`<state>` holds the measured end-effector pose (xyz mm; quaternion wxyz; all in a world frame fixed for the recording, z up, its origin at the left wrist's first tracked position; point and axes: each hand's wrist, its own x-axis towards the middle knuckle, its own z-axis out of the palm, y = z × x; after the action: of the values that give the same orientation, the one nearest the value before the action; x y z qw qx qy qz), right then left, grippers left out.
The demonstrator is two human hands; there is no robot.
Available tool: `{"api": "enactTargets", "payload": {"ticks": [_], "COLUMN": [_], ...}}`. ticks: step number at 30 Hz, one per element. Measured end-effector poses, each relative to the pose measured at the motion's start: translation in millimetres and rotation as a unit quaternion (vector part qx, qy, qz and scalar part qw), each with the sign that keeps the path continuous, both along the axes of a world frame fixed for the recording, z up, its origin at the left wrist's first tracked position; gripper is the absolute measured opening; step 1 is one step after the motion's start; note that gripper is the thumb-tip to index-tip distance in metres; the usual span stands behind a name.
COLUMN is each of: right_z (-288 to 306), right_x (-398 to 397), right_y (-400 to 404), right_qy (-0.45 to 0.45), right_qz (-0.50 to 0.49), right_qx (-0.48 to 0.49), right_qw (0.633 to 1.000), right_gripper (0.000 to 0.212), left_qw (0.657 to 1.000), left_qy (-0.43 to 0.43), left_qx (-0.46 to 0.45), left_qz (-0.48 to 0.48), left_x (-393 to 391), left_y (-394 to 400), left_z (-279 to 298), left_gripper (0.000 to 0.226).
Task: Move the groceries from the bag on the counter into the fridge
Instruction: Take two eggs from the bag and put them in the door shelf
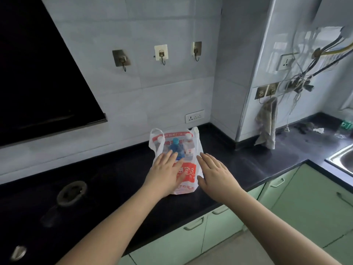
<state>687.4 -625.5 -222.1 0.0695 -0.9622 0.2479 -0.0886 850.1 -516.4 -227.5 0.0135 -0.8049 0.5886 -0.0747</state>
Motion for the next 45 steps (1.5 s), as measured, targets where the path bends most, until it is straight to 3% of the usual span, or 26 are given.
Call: {"api": "enactTargets", "payload": {"ticks": [8,20,24,28,34,40,43,45], "right_z": [0.6,2.7,-7.5,-21.2,-34.8,-47.9,-52.7,-54.8], "right_x": [61.9,139.5,151.6,156.7,166.3,171.4,172.1,173.1], "right_y": [-28.3,-64.1,-77.3,-94.3,-122.3,-149.4,-161.5,-167.5], "right_qy": [-0.025,-0.023,-0.016,0.01,0.025,0.067,0.083,0.092], "right_qz": [0.033,0.014,-0.009,0.0,0.029,0.053,0.061,0.063], "right_qx": [0.038,0.015,0.054,0.028,0.002,-0.019,-0.024,-0.022], "right_qw": [0.998,1.0,0.998,1.0,0.999,0.996,0.994,0.994], "right_gripper": [0.069,0.062,0.063,0.062,0.069,0.081,0.085,0.087], "left_qw": [1.0,0.985,0.99,0.993,0.996,0.993,0.995,0.997], "left_qy": [0.014,-0.001,0.066,0.054,0.036,0.049,0.029,0.017], "left_qx": [-0.022,-0.164,-0.114,-0.105,-0.076,-0.015,-0.014,-0.002], "left_qz": [0.006,-0.054,-0.055,-0.031,0.0,0.106,0.089,0.078], "left_x": [43.9,120.6,125.4,131.0,143.0,159.4,164.4,166.4], "left_y": [-17.6,-81.7,-106.1,-114.2,-105.7,-96.0,-90.0,-86.8], "left_z": [-4.4,33.3,34.0,20.8,2.5,-25.7,-31.7,-37.0], "left_gripper": [0.058,0.045,0.028,0.022,0.025,0.028,0.023,0.033]}}
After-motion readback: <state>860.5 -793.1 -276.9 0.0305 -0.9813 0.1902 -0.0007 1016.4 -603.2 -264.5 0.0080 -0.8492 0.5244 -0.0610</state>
